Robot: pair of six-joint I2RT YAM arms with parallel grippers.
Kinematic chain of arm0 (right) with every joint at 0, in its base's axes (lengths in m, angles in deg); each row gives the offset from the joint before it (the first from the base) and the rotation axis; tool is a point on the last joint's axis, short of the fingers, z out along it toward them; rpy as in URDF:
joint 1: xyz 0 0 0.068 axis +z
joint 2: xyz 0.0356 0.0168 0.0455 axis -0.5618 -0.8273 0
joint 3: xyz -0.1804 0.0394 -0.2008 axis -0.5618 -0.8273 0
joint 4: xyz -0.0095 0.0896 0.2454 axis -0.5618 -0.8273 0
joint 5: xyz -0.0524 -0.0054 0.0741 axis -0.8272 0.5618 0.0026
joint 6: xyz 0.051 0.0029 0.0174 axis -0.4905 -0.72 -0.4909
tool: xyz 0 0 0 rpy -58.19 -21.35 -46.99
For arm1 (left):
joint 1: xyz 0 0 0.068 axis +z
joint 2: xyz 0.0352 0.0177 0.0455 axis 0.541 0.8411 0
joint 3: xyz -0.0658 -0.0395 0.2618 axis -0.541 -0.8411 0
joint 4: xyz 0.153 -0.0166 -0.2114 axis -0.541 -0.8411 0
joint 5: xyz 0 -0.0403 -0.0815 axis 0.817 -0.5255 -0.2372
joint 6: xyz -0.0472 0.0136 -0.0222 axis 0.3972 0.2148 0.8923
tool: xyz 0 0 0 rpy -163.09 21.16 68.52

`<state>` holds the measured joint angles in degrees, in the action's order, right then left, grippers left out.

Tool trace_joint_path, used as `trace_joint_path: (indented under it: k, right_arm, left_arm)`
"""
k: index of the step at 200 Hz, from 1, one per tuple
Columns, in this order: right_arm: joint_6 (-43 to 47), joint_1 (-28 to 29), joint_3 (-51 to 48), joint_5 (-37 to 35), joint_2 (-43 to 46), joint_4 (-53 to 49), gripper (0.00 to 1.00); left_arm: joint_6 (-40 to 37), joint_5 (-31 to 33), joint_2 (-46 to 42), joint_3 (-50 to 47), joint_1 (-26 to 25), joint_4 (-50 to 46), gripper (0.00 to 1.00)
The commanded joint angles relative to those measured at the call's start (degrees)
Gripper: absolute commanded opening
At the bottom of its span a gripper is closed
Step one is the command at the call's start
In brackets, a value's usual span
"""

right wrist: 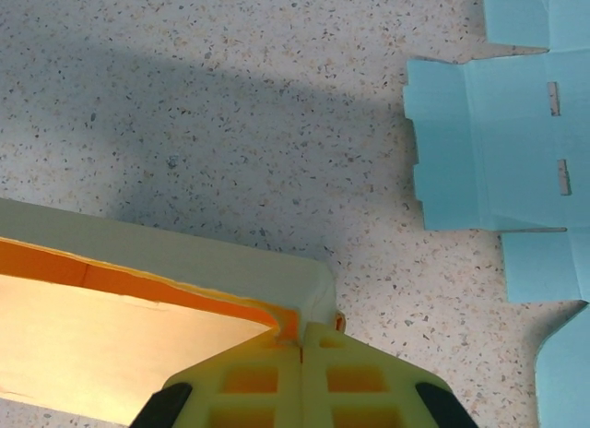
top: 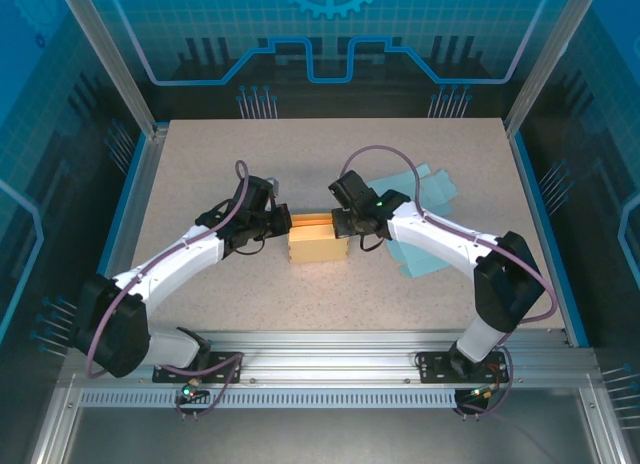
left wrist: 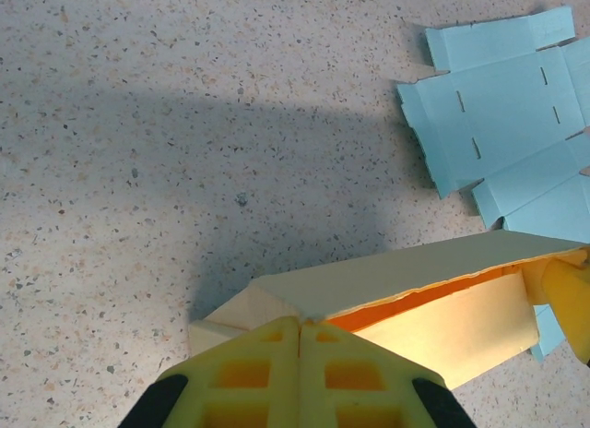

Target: Fold the paper box

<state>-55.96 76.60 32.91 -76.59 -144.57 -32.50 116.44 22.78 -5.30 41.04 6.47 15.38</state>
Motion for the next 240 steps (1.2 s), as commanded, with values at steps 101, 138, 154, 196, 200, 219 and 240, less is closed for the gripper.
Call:
trace_joint_path:
  k: [101, 138, 154, 196, 200, 219, 240]
  right_arm:
    - [-0.14, 5.31, -0.39, 1.75, -4.97, -5.58, 0.00]
    - [-0.29, 5.64, 0.29, 1.19, -5.98, -6.30, 0.00]
    - [-0.29, 5.69, 0.42, 1.07, -5.98, -6.53, 0.00]
    - [-0.46, 5.92, 0.16, 0.45, -5.85, -6.71, 0.00]
    - [-0.46, 5.98, 0.16, 0.50, -5.85, -6.71, 0.00]
    - [-0.58, 6.01, -0.02, 0.38, -5.85, -6.71, 0.00]
    - [-0.55, 6.02, -0.06, 0.37, -5.98, -6.71, 0.00]
  left_arm:
    - [-1.09, -6.31, -2.07, 1.31, 1.09, 0.68, 0.03]
    - [-0.35, -7.85, -1.45, 0.49, 1.16, 1.36, 0.02]
    - [-0.36, -8.19, -1.54, 0.74, 1.19, 1.70, 0.02]
    - [-0.39, -8.36, -1.62, 1.96, 1.59, 2.28, 0.02]
    - [-0.32, -8.36, -1.69, 1.98, 1.66, 2.39, 0.02]
    - [0.05, -8.83, -1.72, 1.99, 1.77, 3.14, 0.02]
    - [0.91, -9.37, -1.35, 1.74, 1.78, 4.40, 0.02]
